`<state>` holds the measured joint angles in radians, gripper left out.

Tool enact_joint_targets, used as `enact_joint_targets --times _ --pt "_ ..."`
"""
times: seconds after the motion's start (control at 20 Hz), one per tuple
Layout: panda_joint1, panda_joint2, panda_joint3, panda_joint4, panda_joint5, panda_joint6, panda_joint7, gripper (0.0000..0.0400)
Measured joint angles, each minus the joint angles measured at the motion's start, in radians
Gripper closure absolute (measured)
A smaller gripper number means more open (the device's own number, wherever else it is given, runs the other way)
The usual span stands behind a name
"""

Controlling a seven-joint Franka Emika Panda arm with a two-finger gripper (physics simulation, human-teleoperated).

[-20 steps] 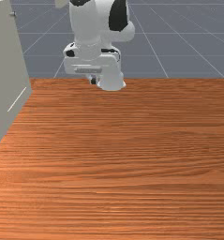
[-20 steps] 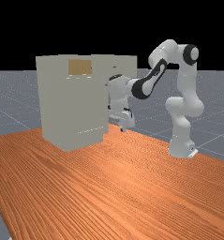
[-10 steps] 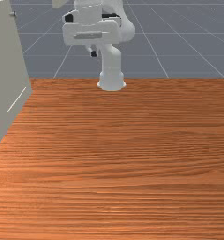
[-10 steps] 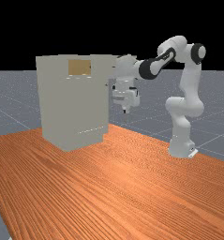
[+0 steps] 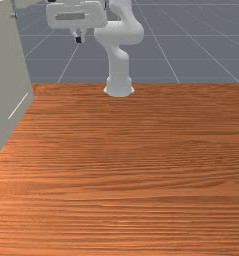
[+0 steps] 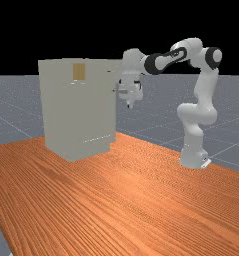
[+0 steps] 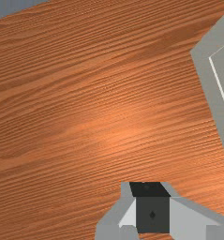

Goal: Close the drawer

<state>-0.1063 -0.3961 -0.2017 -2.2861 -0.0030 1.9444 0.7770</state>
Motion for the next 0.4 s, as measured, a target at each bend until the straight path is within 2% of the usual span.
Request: enact_joint_targets --times 0.4 --pt "-0.117 0.028 -0.135 0.05 -0.062 0.025 -0.042 0.04"
